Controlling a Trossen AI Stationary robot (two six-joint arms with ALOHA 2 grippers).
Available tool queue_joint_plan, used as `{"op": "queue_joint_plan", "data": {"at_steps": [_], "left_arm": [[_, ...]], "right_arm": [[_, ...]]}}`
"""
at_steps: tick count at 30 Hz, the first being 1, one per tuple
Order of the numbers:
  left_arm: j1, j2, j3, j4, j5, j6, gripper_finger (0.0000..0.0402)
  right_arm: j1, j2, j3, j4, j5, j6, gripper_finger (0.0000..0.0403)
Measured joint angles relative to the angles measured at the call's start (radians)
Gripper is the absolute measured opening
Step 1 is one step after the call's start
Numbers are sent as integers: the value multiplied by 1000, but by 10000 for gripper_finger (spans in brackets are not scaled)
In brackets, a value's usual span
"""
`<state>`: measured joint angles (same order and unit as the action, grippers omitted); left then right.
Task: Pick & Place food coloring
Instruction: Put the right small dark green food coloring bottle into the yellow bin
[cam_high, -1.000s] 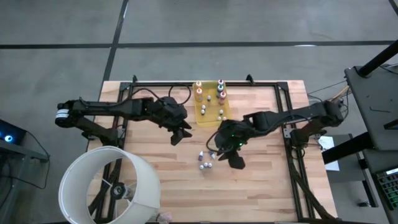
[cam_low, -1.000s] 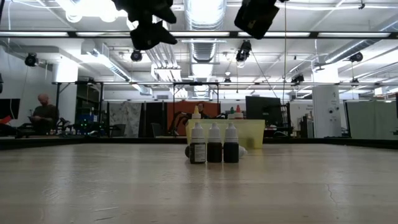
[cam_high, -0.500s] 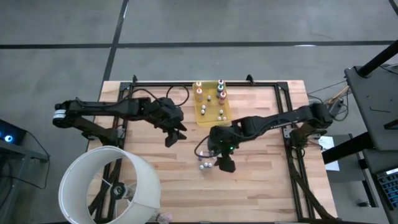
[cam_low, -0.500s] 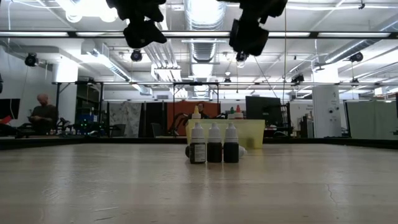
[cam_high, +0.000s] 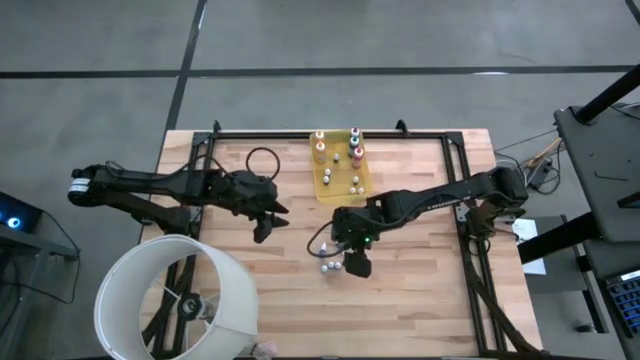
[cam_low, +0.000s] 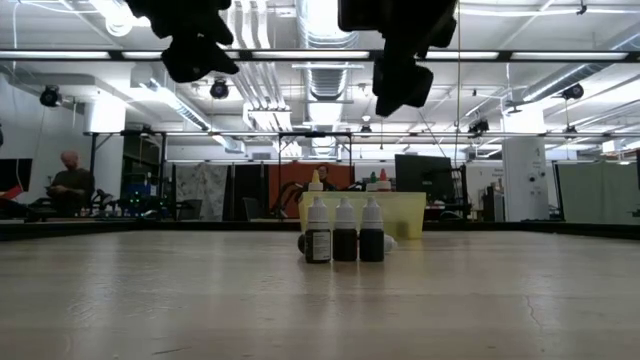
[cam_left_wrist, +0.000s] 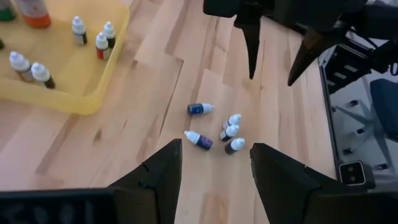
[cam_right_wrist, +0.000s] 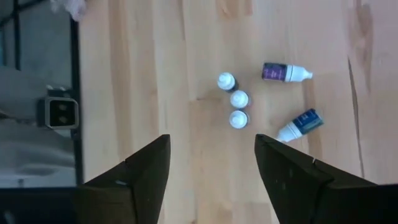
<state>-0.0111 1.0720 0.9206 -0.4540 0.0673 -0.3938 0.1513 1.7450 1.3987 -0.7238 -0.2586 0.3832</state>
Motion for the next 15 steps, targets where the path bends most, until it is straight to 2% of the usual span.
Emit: {"op": "queue_joint_plan", "data": {"at_steps": [7,15], "left_arm": [[0,-51,-57,1,-26,-8,163],[0,-62,-76,2,-33,-11,163]], "right_arm": [[6,65,4,6,4,-40,224],[23,140,4,5,59,-27,224]]}}
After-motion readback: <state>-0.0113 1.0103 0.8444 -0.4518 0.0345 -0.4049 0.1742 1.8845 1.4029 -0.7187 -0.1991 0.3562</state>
